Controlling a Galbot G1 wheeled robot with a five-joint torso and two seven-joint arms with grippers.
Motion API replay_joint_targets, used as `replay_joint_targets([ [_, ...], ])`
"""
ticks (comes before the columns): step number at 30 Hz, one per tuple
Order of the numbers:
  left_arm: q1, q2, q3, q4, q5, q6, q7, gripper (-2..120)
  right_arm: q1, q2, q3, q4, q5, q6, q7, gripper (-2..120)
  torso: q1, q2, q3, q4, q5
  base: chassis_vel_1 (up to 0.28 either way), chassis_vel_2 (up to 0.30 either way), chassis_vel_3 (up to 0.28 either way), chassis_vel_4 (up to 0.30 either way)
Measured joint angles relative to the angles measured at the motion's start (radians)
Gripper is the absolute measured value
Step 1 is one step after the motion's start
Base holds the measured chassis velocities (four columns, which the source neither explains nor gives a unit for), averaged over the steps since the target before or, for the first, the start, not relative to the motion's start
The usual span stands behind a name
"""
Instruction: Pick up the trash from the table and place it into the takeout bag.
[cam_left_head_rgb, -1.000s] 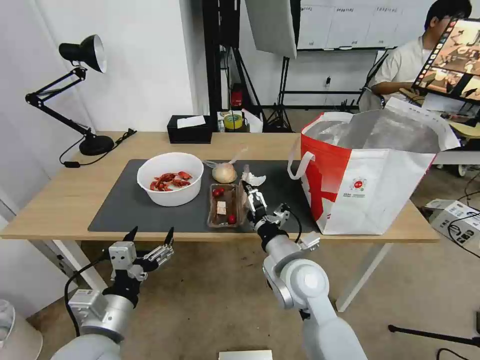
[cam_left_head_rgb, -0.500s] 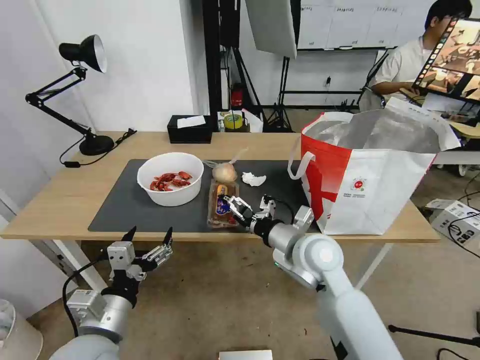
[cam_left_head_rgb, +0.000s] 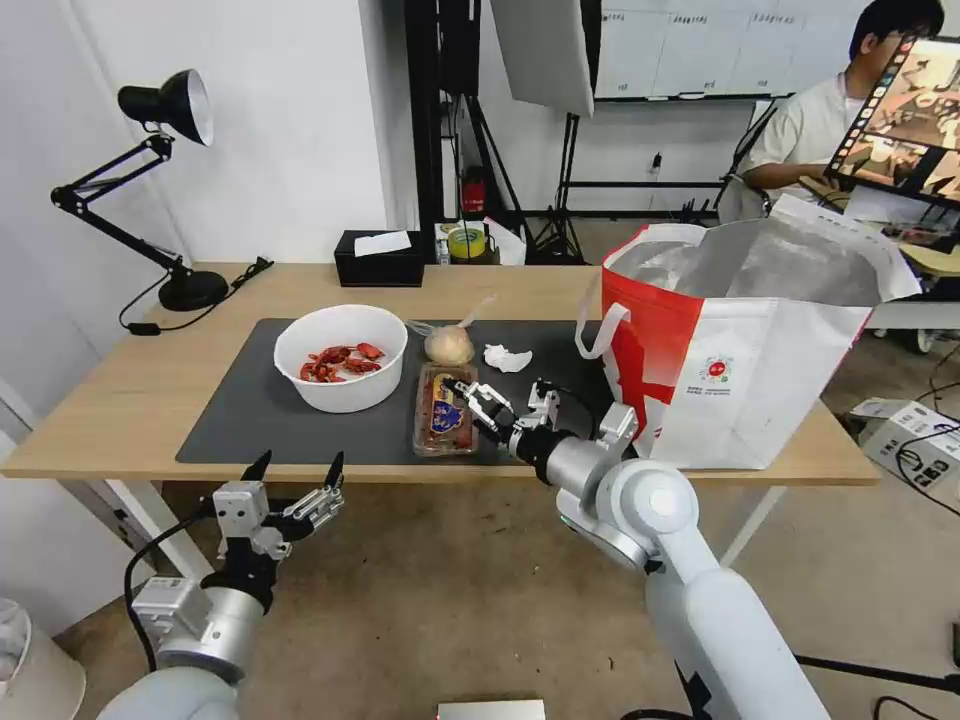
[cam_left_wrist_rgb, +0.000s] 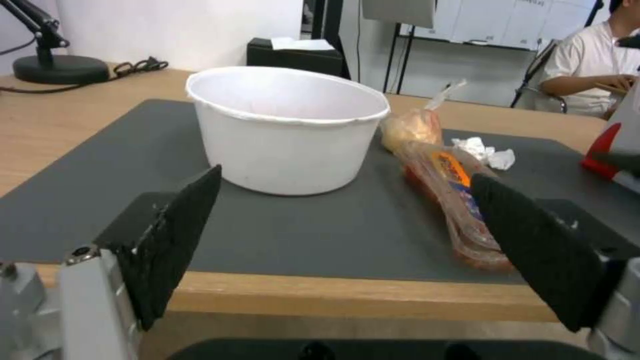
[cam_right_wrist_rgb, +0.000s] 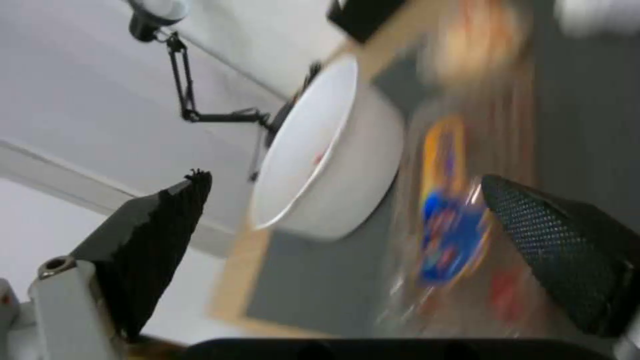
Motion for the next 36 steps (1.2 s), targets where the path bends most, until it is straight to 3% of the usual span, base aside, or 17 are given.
replay_joint_targets([
  [1,-0.001,0.0,-0.001,-0.001,0.0,0.0,0.0,100,0.019,-0.027,-0.012,-0.01,-0.152,0.01,-0.091,100,0.0,0.0,0.0,-0.0001,-0.0001,0.0,0.0,0.0,0.0],
  [2,-0.001,0.0,-0.001,-0.001,0.0,0.0,0.0,100,0.019,-0.027,-0.012,-0.01,-0.152,0.01,-0.091,100,0.0,0.0,0.0,-0.0001,-0.0001,0.0,0.0,0.0,0.0],
  [5,-0.003,0.002,-0.004,-0.003,-0.001,0.0,-0.001,100,0.083,-0.087,-0.046,-0.036,-0.427,0.043,-0.238,100,0.0,0.0,0.0,-0.0002,0.0,0.0,0.0,0.0,0.0],
  [7,-0.003,0.002,-0.005,-0.003,-0.002,-0.001,-0.002,100,0.109,-0.101,-0.056,-0.048,-0.481,0.052,-0.269,100,0.0,0.0,0.0,-0.0001,0.0,0.0,0.0,0.0,0.0],
  [10,-0.002,0.005,-0.007,-0.005,-0.003,-0.001,-0.003,100,0.211,-0.148,-0.103,-0.126,-0.672,0.105,-0.372,100,0.0,0.0,0.0,-0.0002,0.0,0.0,0.0,0.0,0.0],
  [13,-0.002,0.005,-0.008,-0.005,-0.003,-0.001,-0.003,100,0.271,-0.166,-0.138,-0.175,-0.728,0.13,-0.419,100,0.0,0.0,0.0,0.0,0.0,0.0,0.0,0.0,0.0],
  [18,-0.006,0.005,-0.008,-0.005,-0.004,-0.001,-0.004,100,0.368,-0.179,-0.207,-0.264,-0.746,0.141,-0.464,91,0.0,0.0,0.0,0.0,-0.0001,0.0,0.0,0.0,0.0],
  [22,-0.011,0.007,-0.007,-0.001,-0.004,-0.001,-0.004,100,0.46,-0.174,-0.277,-0.377,-0.728,0.12,-0.548,73,0.0,0.0,0.0,0.0,0.0,0.0,0.0,0.0,0.0],
  [26,-0.015,0.008,-0.005,0.001,-0.005,-0.001,-0.004,100,0.497,-0.169,-0.309,-0.434,-0.714,0.112,-0.597,65,0.0,0.0,0.0,0.0,-0.0001,0.0,0.0,0.0,0.0],
  [29,-0.023,0.007,-0.001,0.005,-0.005,0.0,-0.003,100,0.554,-0.159,-0.357,-0.52,-0.697,0.086,-0.68,47,0.0,0.0,0.0,0.0,-0.0001,0.0,0.0,0.0,0.0],
  [36,-0.037,0.009,0.002,0.014,-0.007,0.0,-0.001,100,0.603,-0.13,-0.398,-0.625,-0.664,0.078,-0.756,23,0.0,0.0,0.0,0.0,-0.0001,0.0,0.0,0.0,0.0],
])
